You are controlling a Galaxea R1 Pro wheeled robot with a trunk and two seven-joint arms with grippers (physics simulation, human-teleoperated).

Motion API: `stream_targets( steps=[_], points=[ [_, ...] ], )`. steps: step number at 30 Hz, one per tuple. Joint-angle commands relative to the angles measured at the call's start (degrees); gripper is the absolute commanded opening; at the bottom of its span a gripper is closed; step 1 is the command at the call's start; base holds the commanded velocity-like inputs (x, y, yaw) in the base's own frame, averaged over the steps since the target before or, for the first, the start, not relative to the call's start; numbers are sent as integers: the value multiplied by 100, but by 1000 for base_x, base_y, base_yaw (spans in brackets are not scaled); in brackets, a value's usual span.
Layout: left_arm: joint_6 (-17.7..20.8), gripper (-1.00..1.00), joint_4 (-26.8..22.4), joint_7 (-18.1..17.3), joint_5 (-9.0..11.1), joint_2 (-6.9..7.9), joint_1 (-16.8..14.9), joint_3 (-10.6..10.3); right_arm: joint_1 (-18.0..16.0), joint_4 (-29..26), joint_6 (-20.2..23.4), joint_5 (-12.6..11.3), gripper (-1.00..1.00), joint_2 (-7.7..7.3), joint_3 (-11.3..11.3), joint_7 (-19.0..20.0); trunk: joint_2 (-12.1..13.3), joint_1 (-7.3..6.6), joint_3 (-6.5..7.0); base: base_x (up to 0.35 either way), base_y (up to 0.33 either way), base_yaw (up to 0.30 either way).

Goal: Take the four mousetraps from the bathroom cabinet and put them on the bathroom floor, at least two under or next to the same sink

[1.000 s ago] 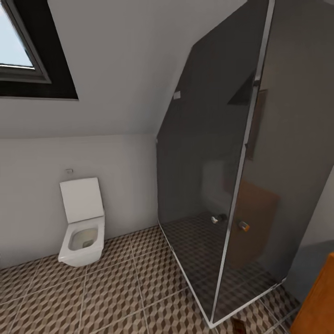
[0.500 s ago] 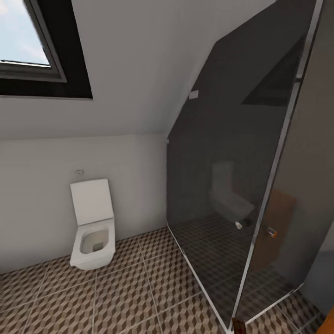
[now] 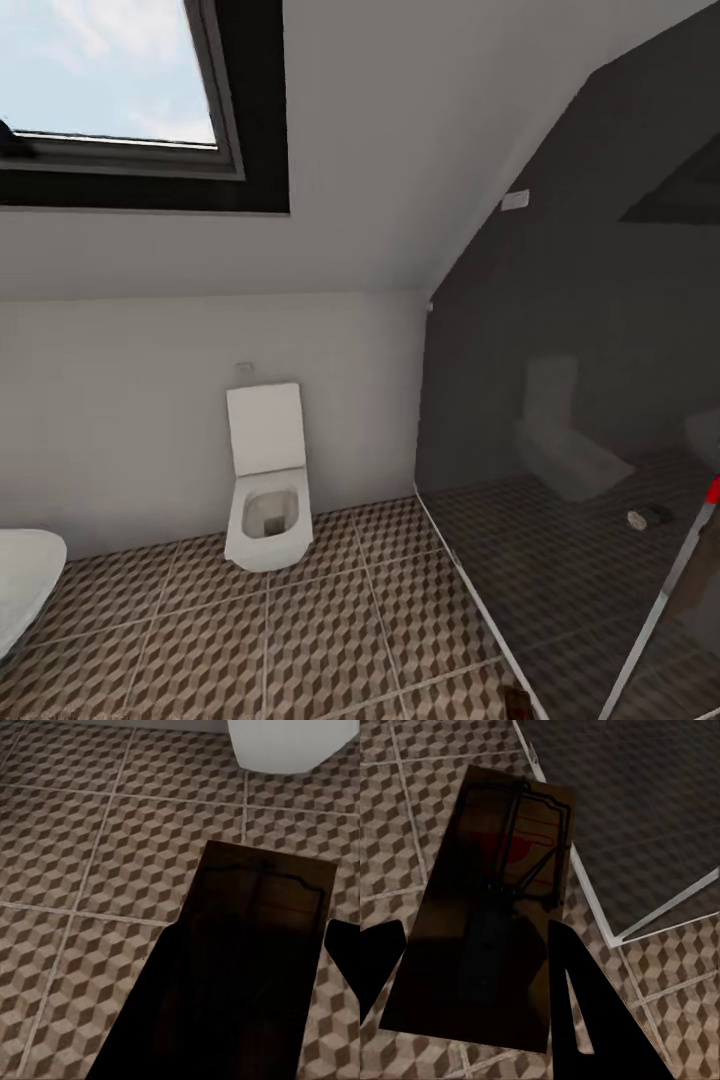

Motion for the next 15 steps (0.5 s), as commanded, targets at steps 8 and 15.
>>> stream_targets(
  steps=[8, 15],
  points=[
    [-21, -100, 19, 72, -7, -39, -7, -50, -6, 21, -29, -47, -100, 2, 50, -21, -4, 3, -2, 39, 149, 300],
    [-21, -100, 17, 97, -8, -70, -7, -50, -6, 20, -16, -32, -100, 2, 50, -22, -4, 3, -2, 2, 10, 300]
  ],
)
